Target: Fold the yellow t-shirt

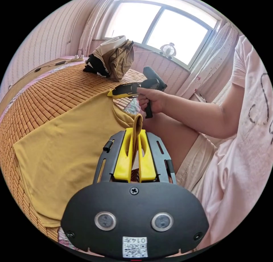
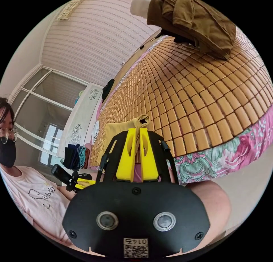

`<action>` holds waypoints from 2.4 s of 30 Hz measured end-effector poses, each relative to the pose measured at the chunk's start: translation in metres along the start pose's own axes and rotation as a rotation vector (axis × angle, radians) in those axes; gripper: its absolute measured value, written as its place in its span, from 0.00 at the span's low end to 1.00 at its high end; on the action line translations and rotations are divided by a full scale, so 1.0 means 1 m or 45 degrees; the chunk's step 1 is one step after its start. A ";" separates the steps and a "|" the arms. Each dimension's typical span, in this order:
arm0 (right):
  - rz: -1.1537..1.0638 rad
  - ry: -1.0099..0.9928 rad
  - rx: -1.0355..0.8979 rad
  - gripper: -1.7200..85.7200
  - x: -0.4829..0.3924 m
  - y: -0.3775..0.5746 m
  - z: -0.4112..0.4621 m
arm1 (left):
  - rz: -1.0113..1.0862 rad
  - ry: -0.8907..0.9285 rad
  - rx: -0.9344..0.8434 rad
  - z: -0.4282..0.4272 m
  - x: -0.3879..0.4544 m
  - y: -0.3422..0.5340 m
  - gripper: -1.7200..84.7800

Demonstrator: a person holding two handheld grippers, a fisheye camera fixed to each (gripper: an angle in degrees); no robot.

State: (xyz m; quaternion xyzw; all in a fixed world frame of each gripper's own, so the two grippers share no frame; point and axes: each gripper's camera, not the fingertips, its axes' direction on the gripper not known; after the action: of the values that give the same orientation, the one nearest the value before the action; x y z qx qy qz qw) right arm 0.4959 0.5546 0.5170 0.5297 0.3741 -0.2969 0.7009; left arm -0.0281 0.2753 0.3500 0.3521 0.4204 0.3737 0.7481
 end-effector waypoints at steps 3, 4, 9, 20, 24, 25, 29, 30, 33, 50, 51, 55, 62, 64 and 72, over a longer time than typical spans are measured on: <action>-0.032 0.080 0.070 0.03 -0.007 -0.014 -0.029 | -0.051 0.061 0.101 -0.002 -0.003 -0.019 0.02; -0.046 0.089 0.090 0.03 -0.012 -0.021 -0.039 | -0.076 0.092 0.137 -0.005 -0.006 -0.028 0.02; -0.173 0.118 0.080 0.03 -0.056 -0.050 -0.043 | -0.139 0.126 0.259 -0.035 -0.021 -0.043 0.02; -0.467 0.152 -0.352 0.04 -0.195 -0.090 0.180 | -0.537 -0.295 0.146 -0.137 -0.124 0.034 0.01; -0.456 0.307 -0.442 0.04 -0.212 -0.087 0.267 | -0.786 -0.285 0.075 -0.140 -0.174 0.065 0.01; -0.464 0.297 -0.462 0.04 -0.217 -0.088 0.281 | -0.804 -0.268 0.073 -0.141 -0.182 0.069 0.01; -0.539 0.185 -0.409 0.04 -0.235 -0.096 0.286 | -0.808 -0.227 0.091 -0.147 -0.189 0.073 0.01; -0.571 0.177 -0.390 0.04 -0.241 -0.100 0.285 | -0.813 -0.212 0.090 -0.149 -0.189 0.073 0.01; -0.654 0.263 -0.389 0.05 -0.250 -0.110 0.292 | -0.817 -0.180 0.109 -0.154 -0.189 0.070 0.01; -1.016 0.105 -0.534 0.03 -0.278 -0.142 0.340 | -0.837 -0.181 0.112 -0.172 -0.180 0.041 0.01; -0.994 0.062 -0.577 0.03 -0.280 -0.146 0.353 | -0.848 -0.223 0.103 -0.172 -0.177 0.041 0.01; -1.004 0.337 -0.681 0.07 -0.281 -0.143 0.409 | -0.911 -0.417 -0.086 -0.148 -0.180 0.044 0.03; -1.091 0.265 -0.667 0.12 -0.296 -0.153 0.413 | -0.950 -0.391 -0.117 -0.157 -0.174 0.038 0.09; -1.113 0.280 -0.792 0.15 -0.293 -0.149 0.431 | -0.919 -0.455 -0.147 -0.167 -0.164 0.029 0.10; -1.223 0.376 -0.809 0.14 -0.293 -0.130 0.455 | -0.915 -0.490 -0.192 -0.157 -0.153 0.019 0.13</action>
State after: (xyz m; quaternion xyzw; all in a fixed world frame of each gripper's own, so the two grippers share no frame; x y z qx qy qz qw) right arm 0.3264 0.0877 0.7679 0.1010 0.7360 -0.3775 0.5528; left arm -0.2292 0.1872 0.3596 0.1907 0.3406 0.0459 0.9195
